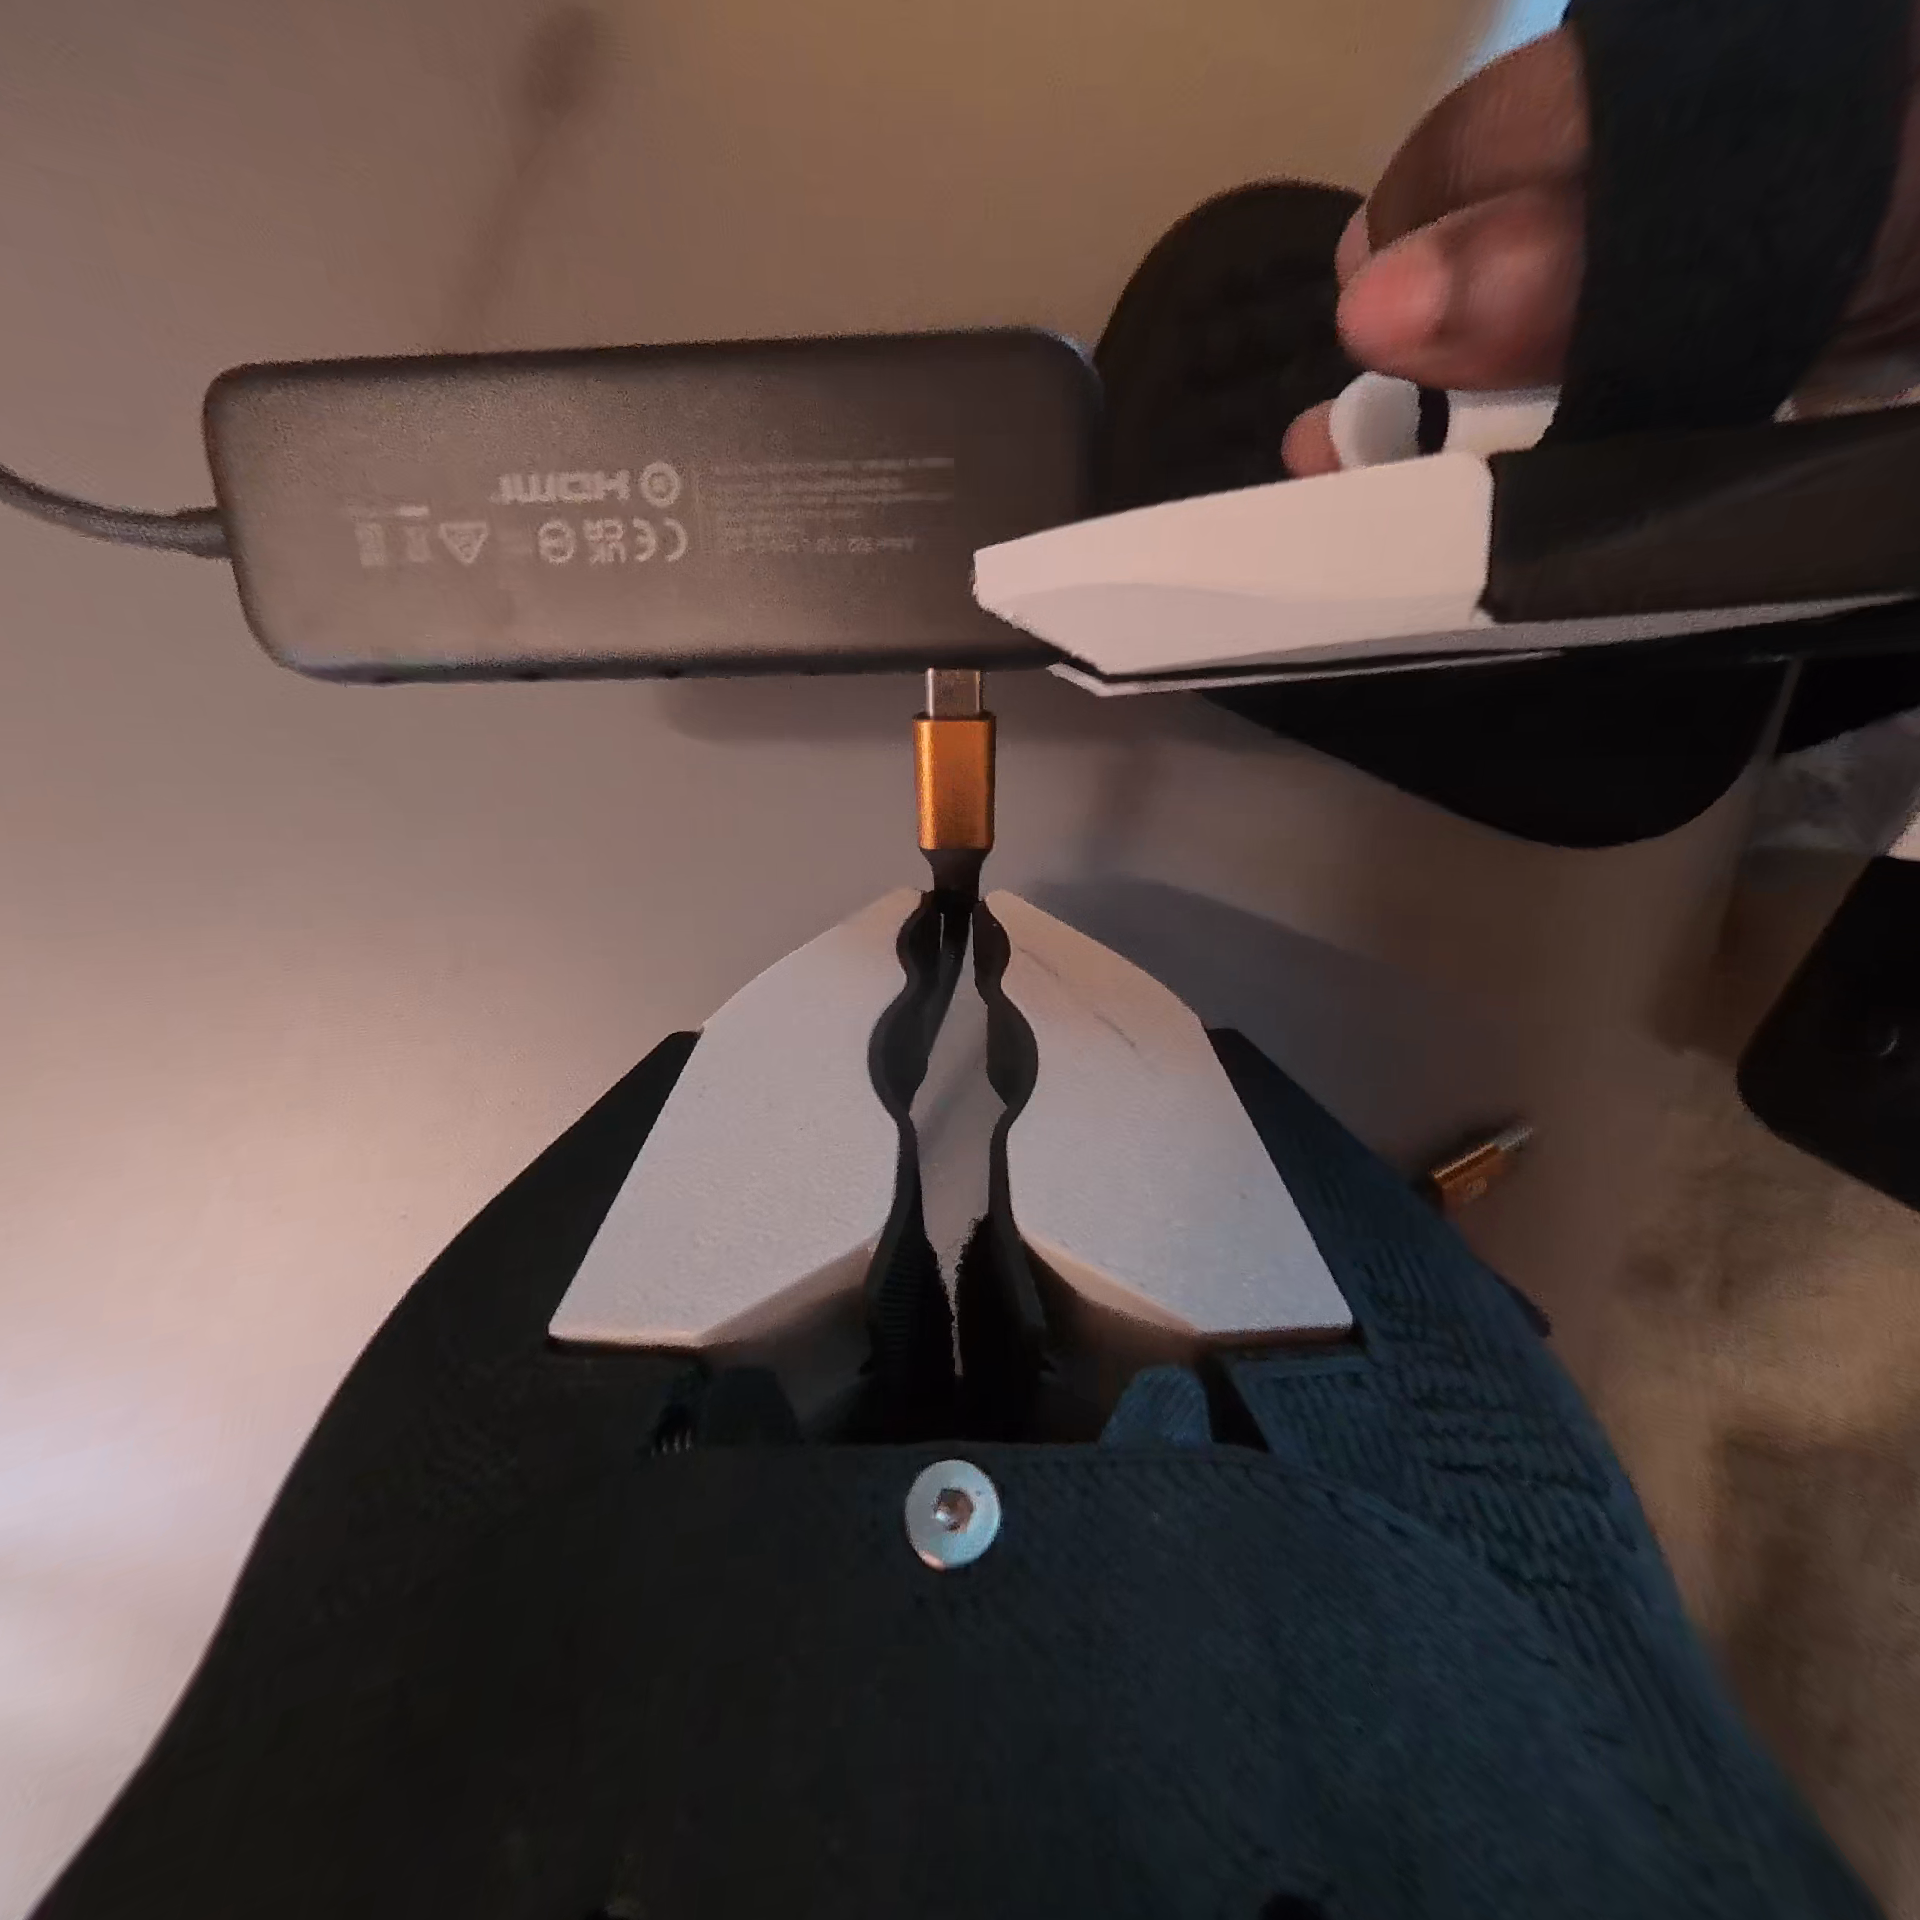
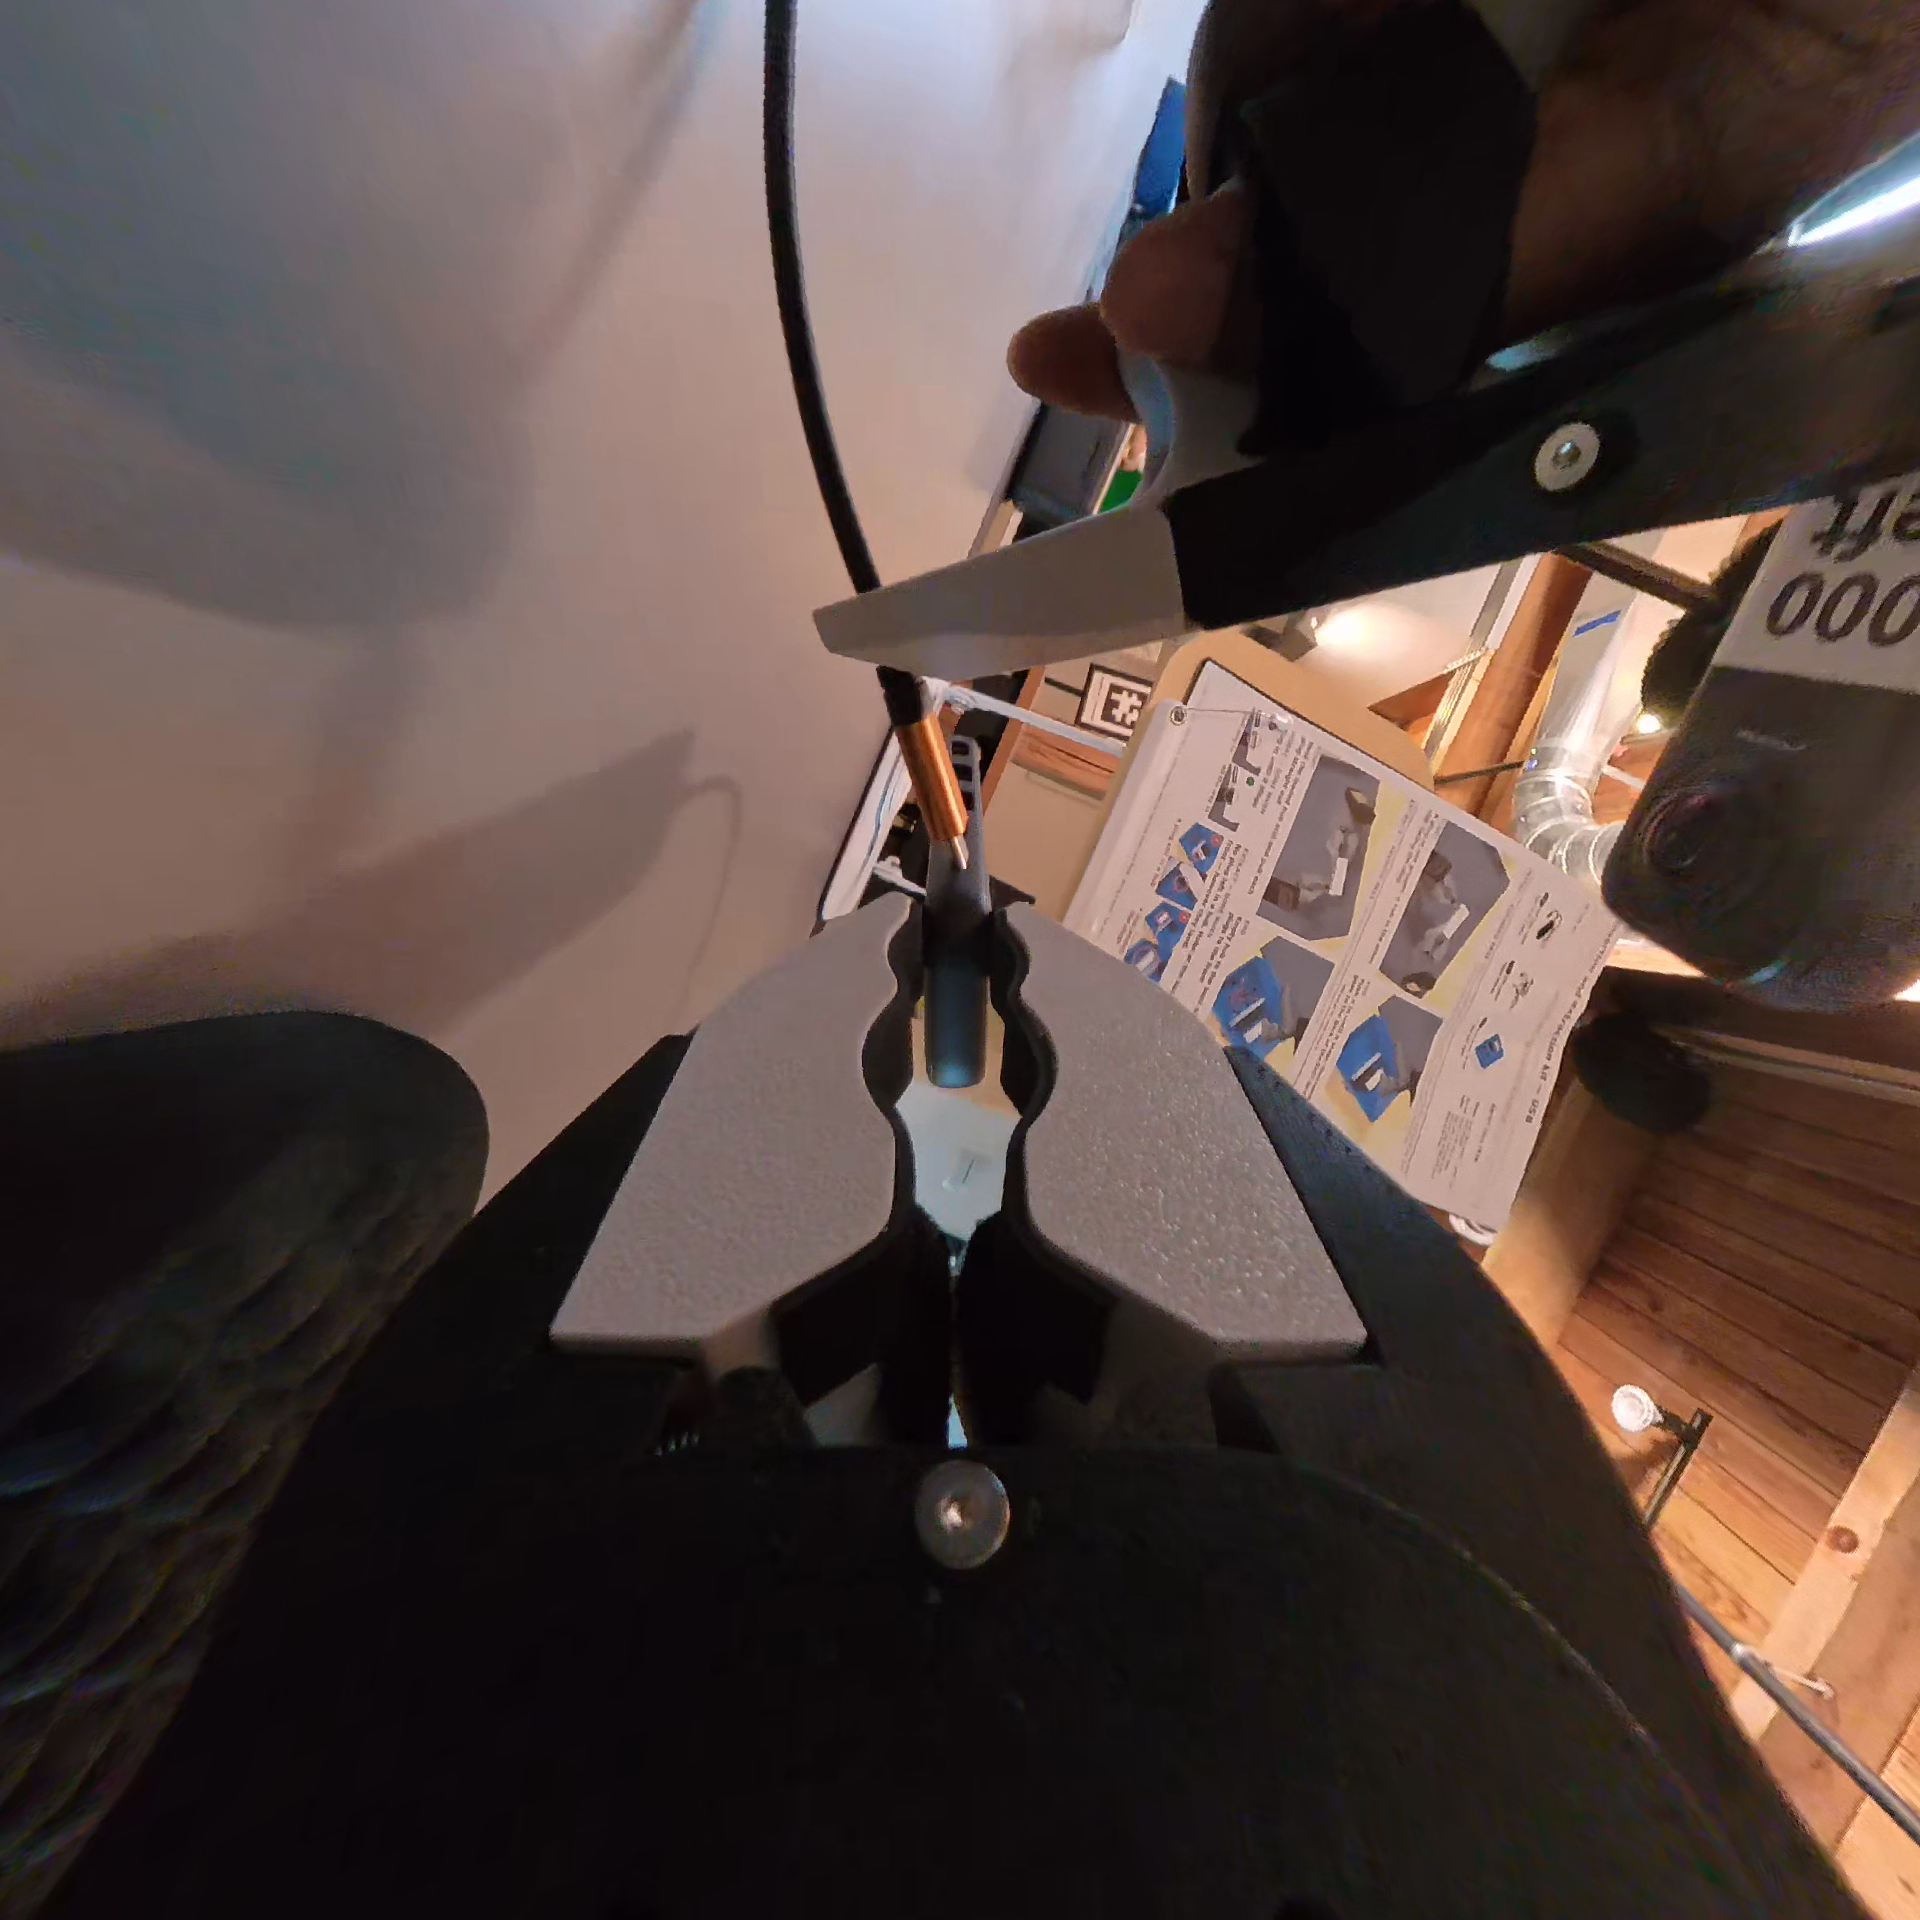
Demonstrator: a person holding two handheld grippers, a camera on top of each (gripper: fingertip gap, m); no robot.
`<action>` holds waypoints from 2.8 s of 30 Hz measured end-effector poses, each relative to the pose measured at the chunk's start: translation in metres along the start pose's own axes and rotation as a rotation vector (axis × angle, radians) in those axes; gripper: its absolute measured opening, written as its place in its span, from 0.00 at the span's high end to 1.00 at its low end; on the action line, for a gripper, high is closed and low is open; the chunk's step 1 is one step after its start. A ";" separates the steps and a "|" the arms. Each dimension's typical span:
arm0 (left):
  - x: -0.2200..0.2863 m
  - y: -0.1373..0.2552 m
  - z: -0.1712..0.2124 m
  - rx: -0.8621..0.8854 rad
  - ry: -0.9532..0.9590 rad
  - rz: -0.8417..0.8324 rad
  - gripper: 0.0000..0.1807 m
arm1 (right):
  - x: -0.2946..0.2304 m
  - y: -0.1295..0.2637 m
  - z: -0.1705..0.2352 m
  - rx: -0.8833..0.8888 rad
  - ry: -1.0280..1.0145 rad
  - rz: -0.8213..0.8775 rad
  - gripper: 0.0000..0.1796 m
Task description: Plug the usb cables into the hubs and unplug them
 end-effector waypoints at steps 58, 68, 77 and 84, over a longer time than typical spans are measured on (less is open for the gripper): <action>0.001 -0.015 0.016 0.083 -0.029 0.214 0.97 | -0.048 -0.005 0.050 0.115 -2.438 -1.738 0.77; -0.001 -0.012 0.015 0.135 -0.091 0.228 0.97 | -0.046 -0.009 0.055 0.275 -2.621 -1.637 0.90; -0.011 -0.007 0.011 0.274 -0.101 -0.016 0.97 | -0.021 -0.003 0.055 0.397 -2.487 -1.127 0.93; -0.016 0.001 0.003 0.381 -0.174 -0.136 0.97 | -0.016 0.003 0.052 0.526 -2.543 -0.893 0.93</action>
Point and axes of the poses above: each gripper's, where its closed fingertips meet, y back along the fingers, z out of its underside, x = y × z across the jaws, the point moved 5 cm from there along y, back along the fingers
